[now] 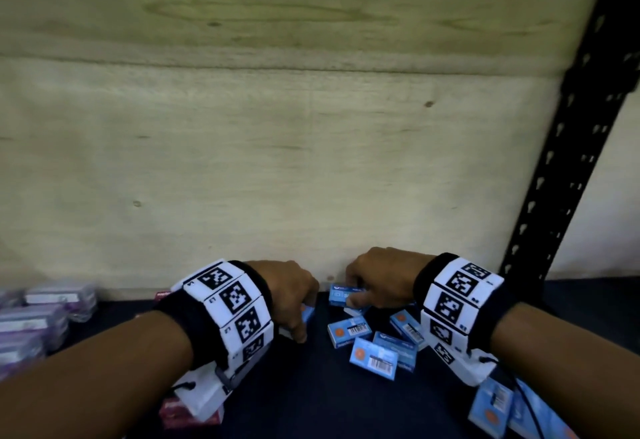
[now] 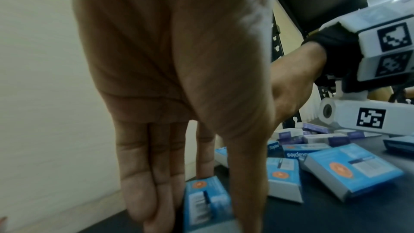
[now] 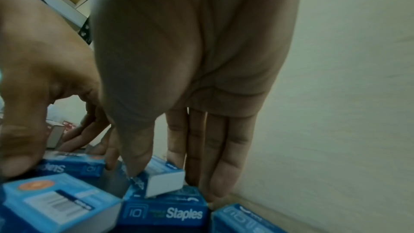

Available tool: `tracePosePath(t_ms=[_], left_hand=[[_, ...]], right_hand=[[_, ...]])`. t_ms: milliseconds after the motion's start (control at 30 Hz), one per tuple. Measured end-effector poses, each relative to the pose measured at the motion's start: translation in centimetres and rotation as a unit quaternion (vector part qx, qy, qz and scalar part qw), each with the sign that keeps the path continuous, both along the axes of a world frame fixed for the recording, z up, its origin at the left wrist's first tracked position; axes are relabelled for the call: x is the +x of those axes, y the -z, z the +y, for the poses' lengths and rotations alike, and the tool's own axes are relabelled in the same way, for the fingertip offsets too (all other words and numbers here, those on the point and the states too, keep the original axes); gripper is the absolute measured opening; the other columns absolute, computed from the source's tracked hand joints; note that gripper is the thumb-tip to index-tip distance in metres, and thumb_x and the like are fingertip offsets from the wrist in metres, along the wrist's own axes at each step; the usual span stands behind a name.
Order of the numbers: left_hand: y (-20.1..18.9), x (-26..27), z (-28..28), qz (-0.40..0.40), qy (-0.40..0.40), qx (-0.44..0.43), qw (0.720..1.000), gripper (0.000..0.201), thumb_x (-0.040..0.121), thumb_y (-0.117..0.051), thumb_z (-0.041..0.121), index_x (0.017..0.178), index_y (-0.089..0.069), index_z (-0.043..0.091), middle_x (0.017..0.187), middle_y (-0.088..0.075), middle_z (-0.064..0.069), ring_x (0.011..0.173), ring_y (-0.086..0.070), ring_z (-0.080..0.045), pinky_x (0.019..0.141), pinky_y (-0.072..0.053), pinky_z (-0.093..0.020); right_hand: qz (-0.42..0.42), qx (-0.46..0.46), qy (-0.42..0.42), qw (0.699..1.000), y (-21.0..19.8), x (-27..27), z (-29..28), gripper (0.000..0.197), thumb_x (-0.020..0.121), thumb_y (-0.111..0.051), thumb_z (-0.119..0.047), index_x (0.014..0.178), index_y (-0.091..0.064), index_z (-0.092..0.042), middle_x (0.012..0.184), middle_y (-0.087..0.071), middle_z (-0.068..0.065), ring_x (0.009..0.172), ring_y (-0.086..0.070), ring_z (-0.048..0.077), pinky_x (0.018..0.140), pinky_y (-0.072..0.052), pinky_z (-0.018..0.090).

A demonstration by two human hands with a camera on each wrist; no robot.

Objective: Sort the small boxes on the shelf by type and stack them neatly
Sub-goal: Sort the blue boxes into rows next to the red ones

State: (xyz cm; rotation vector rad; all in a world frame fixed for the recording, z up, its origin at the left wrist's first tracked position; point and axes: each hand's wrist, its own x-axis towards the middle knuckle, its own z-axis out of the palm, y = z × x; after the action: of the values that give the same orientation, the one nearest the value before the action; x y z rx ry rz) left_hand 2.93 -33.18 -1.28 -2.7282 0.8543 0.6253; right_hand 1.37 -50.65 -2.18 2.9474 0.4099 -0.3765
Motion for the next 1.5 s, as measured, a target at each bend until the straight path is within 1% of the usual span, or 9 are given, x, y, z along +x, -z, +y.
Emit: tracePosePath(t_ms=[233,400,533,767,900,1100,1233,1433,1500], left_hand=[[-0.7,0.0,1.2,0.025,0.0,-0.033,0.999,0.063,0.084,-0.075,0.016,0.14,-0.048,0.027,0.123,-0.062,0.0,0.11,-0.059,-0.021,0.093,-0.051,-0.034],[-1.2,0.2,2.3,0.041,0.0,-0.067,0.997,0.058,0.09,-0.065,0.011,0.142,-0.045,0.029,0.129,-0.063,0.003,0.115,-0.058,-0.015,0.091,-0.045,-0.025],[-1.2,0.3,2.2,0.021,0.02,-0.062,0.998,0.057,0.092,-0.059,0.008,0.143,-0.045,0.028,0.134,-0.058,-0.002,0.118,-0.056,-0.019,0.096,-0.046,-0.03],[-0.7,1.1,2.3,0.013,0.021,-0.072,0.997,0.046,0.092,-0.063,0.014,0.137,-0.053,0.02,0.13,-0.06,-0.001,0.115,-0.057,-0.018,0.088,-0.045,-0.026],[-0.5,1.6,2.4,0.005,0.022,-0.074,0.997,0.042,0.091,-0.067,0.016,0.132,-0.057,0.019,0.126,-0.062,-0.002,0.11,-0.059,-0.019,0.083,-0.045,-0.026],[-0.3,1.8,2.2,0.015,0.048,-0.085,0.995,0.045,0.089,-0.066,0.012,0.131,-0.056,0.027,0.102,-0.052,0.007,0.089,-0.049,-0.01,0.075,-0.039,-0.022],[-0.2,2.2,2.4,0.011,0.019,-0.131,0.991,0.037,0.086,-0.07,0.016,0.12,-0.058,0.022,0.102,-0.054,0.007,0.091,-0.052,-0.012,0.072,-0.042,-0.023],[-0.6,2.3,2.7,0.015,0.035,-0.16,0.986,0.045,0.095,-0.061,0.019,0.137,-0.051,0.031,0.13,-0.056,0.004,0.103,-0.051,-0.013,0.086,-0.039,-0.022],[-0.4,2.2,2.8,0.007,0.035,-0.173,0.984,0.032,0.095,-0.061,0.022,0.127,-0.06,0.03,0.119,-0.059,0.005,0.097,-0.05,-0.011,0.082,-0.038,-0.021]], right_hand=[[0.017,-0.02,0.012,1.0,-0.1,-0.8,-0.4,0.039,0.098,-0.051,-0.049,0.116,-0.058,-0.015,0.107,-0.064,0.006,0.087,-0.058,0.023,0.071,-0.043,0.032],[0.043,-0.031,0.029,0.998,-0.7,-1.1,-0.4,0.044,0.096,-0.055,-0.05,0.112,-0.061,-0.01,0.106,-0.068,0.009,0.094,-0.065,0.027,0.071,-0.046,0.033],[0.035,0.004,0.029,0.999,-1.1,-0.9,-0.1,0.038,0.091,-0.065,-0.047,0.113,-0.06,-0.016,0.105,-0.065,0.003,0.09,-0.062,0.022,0.071,-0.047,0.032],[0.02,0.038,0.001,0.999,-1.3,-0.4,0.6,0.04,0.09,-0.069,-0.04,0.122,-0.063,-0.018,0.117,-0.064,0.0,0.089,-0.053,0.015,0.077,-0.042,0.027],[0.014,0.039,-0.002,0.999,-1.2,0.0,0.9,0.033,0.09,-0.07,-0.036,0.118,-0.061,-0.02,0.106,-0.059,-0.003,0.088,-0.052,0.014,0.074,-0.04,0.027],[0.006,0.03,0.003,1.0,-1.0,0.3,1.1,0.03,0.092,-0.067,-0.035,0.116,-0.058,-0.02,0.105,-0.058,-0.001,0.087,-0.052,0.016,0.071,-0.038,0.027],[-0.003,0.028,0.008,1.0,-0.7,0.4,1.1,0.027,0.092,-0.066,-0.033,0.114,-0.059,-0.019,0.1,-0.056,-0.002,0.085,-0.053,0.018,0.07,-0.038,0.028],[-0.007,0.038,0.024,0.999,-0.2,0.5,1.3,0.025,0.092,-0.067,-0.027,0.115,-0.061,-0.018,0.106,-0.06,0.002,0.086,-0.053,0.019,0.071,-0.04,0.028],[-0.003,0.043,0.022,0.999,-0.2,0.5,1.4,0.026,0.092,-0.067,-0.026,0.116,-0.06,-0.018,0.103,-0.058,0.001,0.085,-0.052,0.017,0.071,-0.039,0.027]])
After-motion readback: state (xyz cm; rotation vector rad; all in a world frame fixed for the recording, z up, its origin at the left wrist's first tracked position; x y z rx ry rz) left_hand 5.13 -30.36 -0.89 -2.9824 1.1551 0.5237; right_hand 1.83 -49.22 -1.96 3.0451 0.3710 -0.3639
